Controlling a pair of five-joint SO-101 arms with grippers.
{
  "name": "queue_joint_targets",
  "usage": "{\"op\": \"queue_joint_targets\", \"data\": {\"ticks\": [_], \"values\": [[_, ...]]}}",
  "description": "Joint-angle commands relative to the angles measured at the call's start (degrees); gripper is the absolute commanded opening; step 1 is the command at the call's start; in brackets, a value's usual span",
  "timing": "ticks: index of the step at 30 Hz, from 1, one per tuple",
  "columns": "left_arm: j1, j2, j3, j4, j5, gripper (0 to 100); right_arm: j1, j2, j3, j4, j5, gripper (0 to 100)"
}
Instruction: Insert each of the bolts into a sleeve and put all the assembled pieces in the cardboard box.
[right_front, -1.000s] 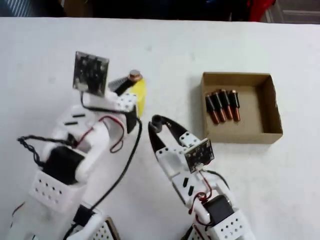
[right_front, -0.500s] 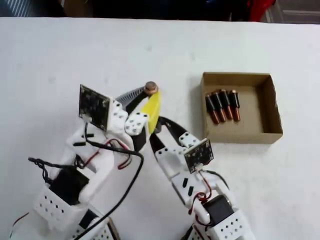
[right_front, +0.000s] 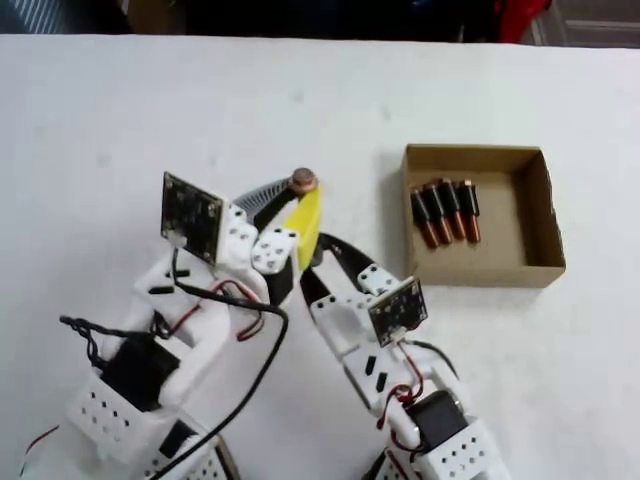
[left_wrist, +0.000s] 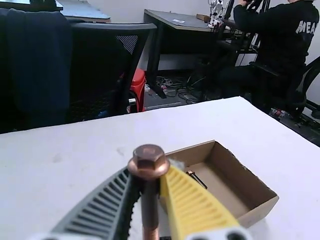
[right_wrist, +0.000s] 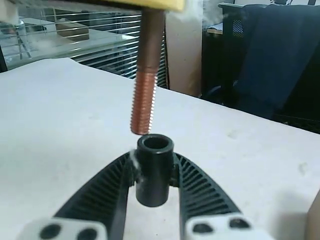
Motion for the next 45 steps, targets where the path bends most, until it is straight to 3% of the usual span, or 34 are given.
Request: {"op": "queue_joint_targets", "data": {"ticks": [1, 16, 38, 41, 45], "values": [[0.3, -1.5, -0.4, -3.9, -0.4, 2, -0.6, -1.5, 1.2, -0.5, 0.1, 1.7], [0.2, -1.6, 5.2, -9.2, -0.4, 2, -1.9, -1.5, 1.2, -0.6, 0.2, 1.7], [0.5, -1.6, 15.1, -9.1, -0.4, 2, 0.6, -1.5, 1.2, -0.7, 0.1, 1.7], [0.2, -1.6, 15.1, -8.9, -0.4, 9, 0.6, -1.5, 1.2, -0.7, 0.1, 1.7], [0.2, -1.6, 15.0, -6.2, 0.0, 29, 0.6, -1.5, 1.2, -0.7, 0.1, 1.7]]}}
